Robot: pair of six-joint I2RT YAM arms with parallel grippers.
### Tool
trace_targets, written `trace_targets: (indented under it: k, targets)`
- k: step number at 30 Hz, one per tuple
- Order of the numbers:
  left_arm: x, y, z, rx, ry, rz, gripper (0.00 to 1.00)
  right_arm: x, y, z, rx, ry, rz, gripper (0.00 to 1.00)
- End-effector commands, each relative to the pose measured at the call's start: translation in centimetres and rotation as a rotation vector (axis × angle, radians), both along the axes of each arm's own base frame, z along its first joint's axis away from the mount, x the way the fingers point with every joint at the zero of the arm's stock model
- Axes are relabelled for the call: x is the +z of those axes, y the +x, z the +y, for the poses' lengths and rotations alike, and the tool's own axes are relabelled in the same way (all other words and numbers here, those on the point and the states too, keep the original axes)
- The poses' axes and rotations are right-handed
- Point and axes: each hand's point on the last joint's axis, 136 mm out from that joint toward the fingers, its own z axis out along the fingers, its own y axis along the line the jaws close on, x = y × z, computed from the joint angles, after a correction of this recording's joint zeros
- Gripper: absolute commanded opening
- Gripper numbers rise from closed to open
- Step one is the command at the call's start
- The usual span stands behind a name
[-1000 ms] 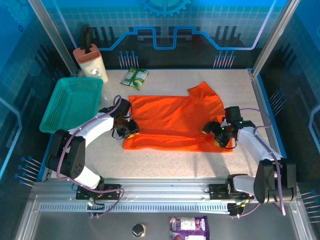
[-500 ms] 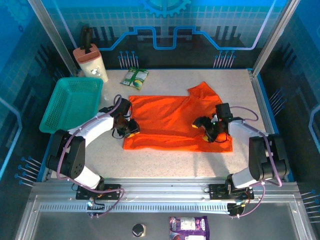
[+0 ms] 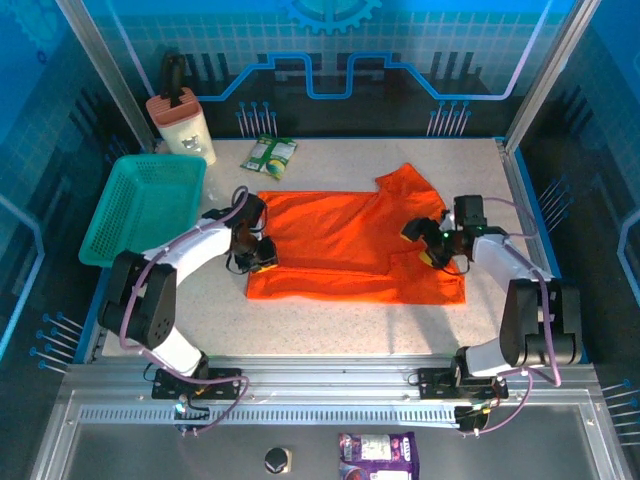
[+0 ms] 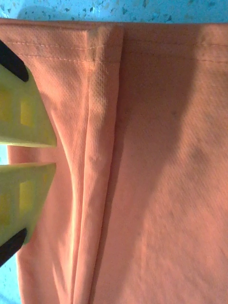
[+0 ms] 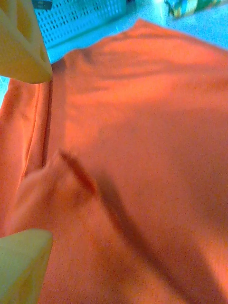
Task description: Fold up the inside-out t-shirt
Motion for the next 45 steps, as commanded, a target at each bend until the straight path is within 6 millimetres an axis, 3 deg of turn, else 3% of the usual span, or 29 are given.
trace_targets:
  k: [1, 6, 13, 19, 24, 29, 34, 39, 45]
  targets:
    - [-1.2, -0.7, 0.5, -0.027, 0.049, 0.06, 0.14, -1.7, -3.1, -1.8, 0.009, -0.034, 0.08, 0.81]
    - [-3.3, -1.1, 1.5, -0.031, 0.124, 0.119, 0.11, -4.0, -4.2, -4.1, -0.031, -0.056, 0.119, 0.81]
    - [-4.9, -3.9, 3.2, -0.046, 0.198, 0.206, 0.12, -7.2, -6.3, -8.1, -0.164, -0.081, 0.243, 0.81]
    - [-4.9, -6.6, 4.3, -0.035, 0.222, 0.238, 0.12, -6.9, -8.3, -8.5, -0.187, -0.108, 0.293, 0.81]
    - [-4.4, -7.2, 4.0, -0.011, 0.186, 0.223, 0.14, -5.8, -9.5, -8.5, -0.188, -0.135, 0.296, 0.8]
    - [-1.0, -4.4, 2.9, 0.003, 0.122, 0.079, 0.18, -1.6, -7.2, -5.3, -0.107, -0.041, 0.129, 0.78]
    - [1.1, -2.0, 2.1, -0.008, 0.097, -0.003, 0.18, 2.2, -3.9, 1.1, 0.09, 0.106, -0.052, 0.79]
    - [1.4, -0.6, 1.9, -0.015, 0.091, -0.022, 0.18, 2.0, -2.1, 6.0, 0.228, 0.211, -0.083, 0.79]
    - [2.6, 0.7, 2.2, -0.001, 0.074, -0.055, 0.18, -0.5, -0.7, 8.6, 0.299, 0.27, -0.041, 0.79]
